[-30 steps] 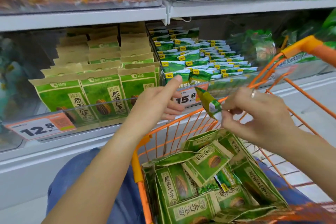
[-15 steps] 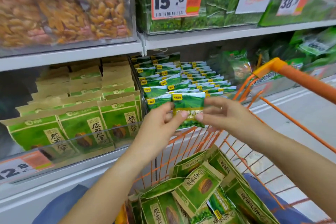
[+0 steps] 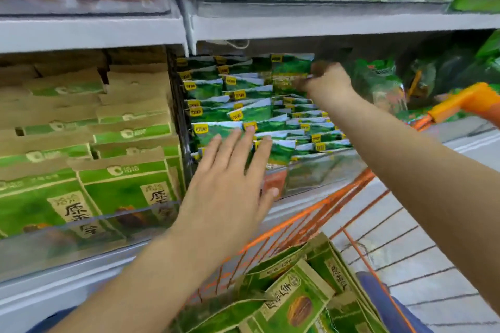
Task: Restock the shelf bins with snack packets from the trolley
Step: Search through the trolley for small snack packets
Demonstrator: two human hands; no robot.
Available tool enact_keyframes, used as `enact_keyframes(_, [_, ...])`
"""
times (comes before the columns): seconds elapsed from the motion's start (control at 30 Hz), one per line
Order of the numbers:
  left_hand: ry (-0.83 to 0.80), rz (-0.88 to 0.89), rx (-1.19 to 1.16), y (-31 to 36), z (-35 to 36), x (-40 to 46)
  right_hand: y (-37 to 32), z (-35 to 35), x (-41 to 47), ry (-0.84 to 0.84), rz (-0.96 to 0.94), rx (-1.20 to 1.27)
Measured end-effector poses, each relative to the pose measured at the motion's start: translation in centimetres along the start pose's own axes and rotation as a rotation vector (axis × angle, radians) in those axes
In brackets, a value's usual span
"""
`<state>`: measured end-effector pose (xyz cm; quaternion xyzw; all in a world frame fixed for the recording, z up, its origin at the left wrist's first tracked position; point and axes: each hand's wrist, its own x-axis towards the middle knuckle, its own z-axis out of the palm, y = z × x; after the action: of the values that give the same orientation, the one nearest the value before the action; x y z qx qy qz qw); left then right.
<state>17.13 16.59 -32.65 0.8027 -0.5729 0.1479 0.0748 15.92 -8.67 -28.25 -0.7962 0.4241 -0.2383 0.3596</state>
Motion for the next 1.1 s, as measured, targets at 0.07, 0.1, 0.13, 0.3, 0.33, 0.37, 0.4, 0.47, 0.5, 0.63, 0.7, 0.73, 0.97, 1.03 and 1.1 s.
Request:
enact_keyframes(0.07, [0.004,-0.008,-0.001,-0.1,0.0,-0.1,-0.2,1.5,3.2,-0.05,0.006,-0.095])
enact_keyframes(0.1, [0.012,-0.008,-0.002,-0.2,0.0,-0.1,-0.4,2.1,4.2,-0.072,-0.007,-0.163])
enact_keyframes(0.13, [0.018,-0.003,0.003,-0.2,0.1,0.0,-0.4,2.9,5.1,-0.082,-0.034,-0.197])
enact_keyframes(0.3, [0.004,0.026,0.045,-0.7,0.5,0.4,0.1,5.6,6.4,-0.097,-0.076,-0.253])
enact_keyframes(0.33, [0.004,0.032,0.043,-0.8,0.5,0.4,0.3,5.9,6.4,-0.077,-0.082,-0.281])
enact_keyframes(0.37, [0.007,0.039,0.04,-0.9,0.5,0.4,0.3,6.0,6.3,-0.061,-0.087,-0.3])
enact_keyframes(0.4, [0.02,0.044,0.04,-1.0,0.6,0.3,0.2,6.1,6.1,-0.05,-0.089,-0.313])
enact_keyframes(0.47, [0.035,0.05,0.036,-1.0,0.5,0.2,-0.2,5.6,5.3,-0.065,-0.077,-0.308])
enact_keyframes(0.5, [0.038,0.054,0.032,-1.1,0.5,0.2,-0.4,5.2,4.9,-0.052,-0.075,-0.281])
enact_keyframes(0.63, [0.023,0.053,0.008,-1.1,0.1,0.1,-1.2,2.1,1.5,0.029,-0.071,-0.106])
enact_keyframes(0.7, [0.032,0.066,-0.049,-1.0,-0.4,-0.3,-1.5,0.3,-2.2,0.071,-0.123,-0.005])
enact_keyframes(0.73, [0.035,0.082,-0.102,-0.8,-1.0,-0.4,-1.5,-0.6,-4.5,0.098,-0.163,0.044])
enact_keyframes(0.97, [-0.043,0.231,-0.259,1.4,-5.1,-4.4,1.4,-3.2,-21.0,0.026,-0.443,-0.126])
enact_keyframes(1.03, [-0.164,0.241,-0.186,1.9,-4.7,-5.6,3.5,-2.4,-24.2,-0.203,-0.455,-0.377])
enact_keyframes(1.1, [-0.123,0.266,-0.217,2.3,-4.6,-6.0,5.3,-1.7,-26.0,-0.561,-0.524,-0.839])
